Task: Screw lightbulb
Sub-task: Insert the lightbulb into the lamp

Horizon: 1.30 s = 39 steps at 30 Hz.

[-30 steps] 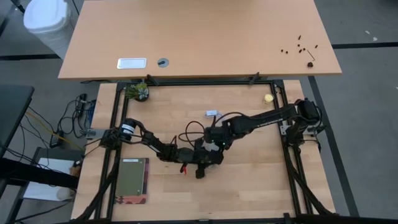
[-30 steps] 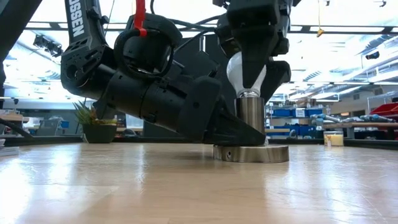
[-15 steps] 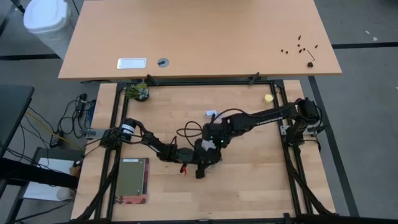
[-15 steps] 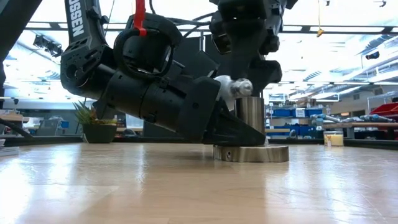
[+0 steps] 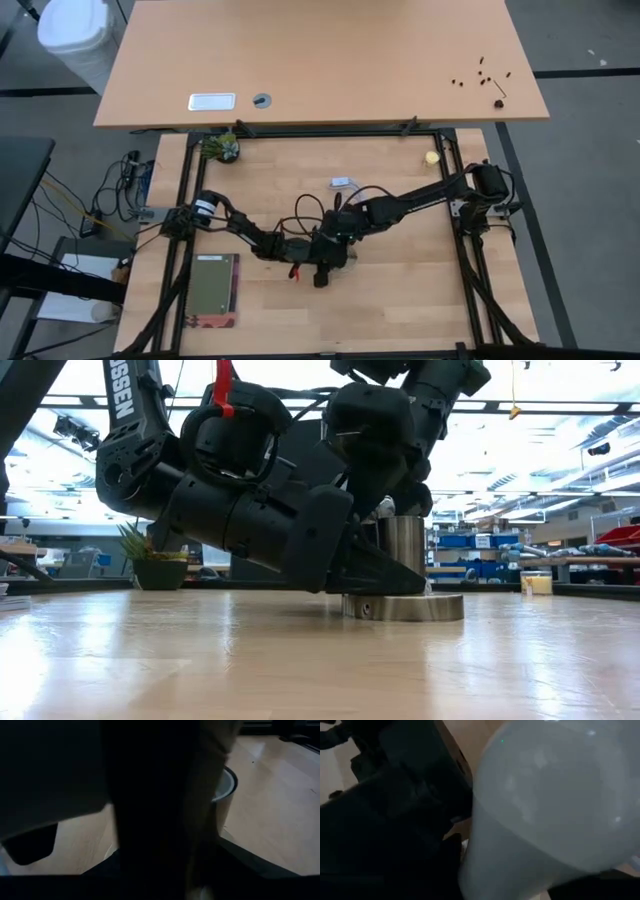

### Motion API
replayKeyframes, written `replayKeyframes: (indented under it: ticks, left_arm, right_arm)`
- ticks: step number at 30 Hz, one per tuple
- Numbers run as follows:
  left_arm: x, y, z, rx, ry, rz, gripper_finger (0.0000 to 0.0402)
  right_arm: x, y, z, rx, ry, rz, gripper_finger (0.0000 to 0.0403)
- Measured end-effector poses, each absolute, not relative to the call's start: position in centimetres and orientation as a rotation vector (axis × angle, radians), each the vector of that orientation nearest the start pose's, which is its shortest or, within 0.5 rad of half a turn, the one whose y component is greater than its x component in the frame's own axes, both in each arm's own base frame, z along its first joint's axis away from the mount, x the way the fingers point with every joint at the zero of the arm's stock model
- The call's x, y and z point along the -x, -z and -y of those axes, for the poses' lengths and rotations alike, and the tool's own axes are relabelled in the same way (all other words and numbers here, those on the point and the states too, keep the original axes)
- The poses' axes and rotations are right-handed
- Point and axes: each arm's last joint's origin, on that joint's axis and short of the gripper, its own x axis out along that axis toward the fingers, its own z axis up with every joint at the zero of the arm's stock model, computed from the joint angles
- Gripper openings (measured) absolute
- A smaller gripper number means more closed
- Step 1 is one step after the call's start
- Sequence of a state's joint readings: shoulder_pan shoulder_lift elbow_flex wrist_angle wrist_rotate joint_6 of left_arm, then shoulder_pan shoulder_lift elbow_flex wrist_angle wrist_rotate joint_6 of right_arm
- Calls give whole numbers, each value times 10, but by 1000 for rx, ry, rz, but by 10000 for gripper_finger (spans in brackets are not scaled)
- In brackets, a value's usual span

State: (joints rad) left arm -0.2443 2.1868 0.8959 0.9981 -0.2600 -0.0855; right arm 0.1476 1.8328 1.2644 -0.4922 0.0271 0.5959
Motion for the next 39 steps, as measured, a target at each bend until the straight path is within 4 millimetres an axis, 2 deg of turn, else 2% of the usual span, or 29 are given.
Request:
replayKeyframes:
  ticks: [11, 15, 18, 25, 29, 33, 39]
  left_arm:
    - [-379, -72, 87, 7, -23, -291, 200]
    - [-379, -72, 87, 7, -23, -293, 200]
    - [-379, -71, 87, 8, -29, -301, 200]
    - [-379, -72, 87, 36, -38, -295, 205]
    - [-379, -73, 87, 60, -38, -271, 236]
    - [-379, -76, 86, 65, -38, -267, 282]
    - [-376, -93, 86, 26, -41, -353, 324]
  right_arm:
    - [-361, -191, -59, -340, 251, -1121, 129]
    - [-359, -193, -58, -304, 242, -1139, 128]
    - [-350, -197, -56, -274, 268, -1184, 128]
    - [-329, -226, -60, -179, 322, -1152, 137]
    - [-323, -236, -65, -155, 314, -1119, 130]
    - [-320, -238, -69, -145, 309, -1123, 132]
    - [-314, -221, -80, -170, 298, -1104, 133]
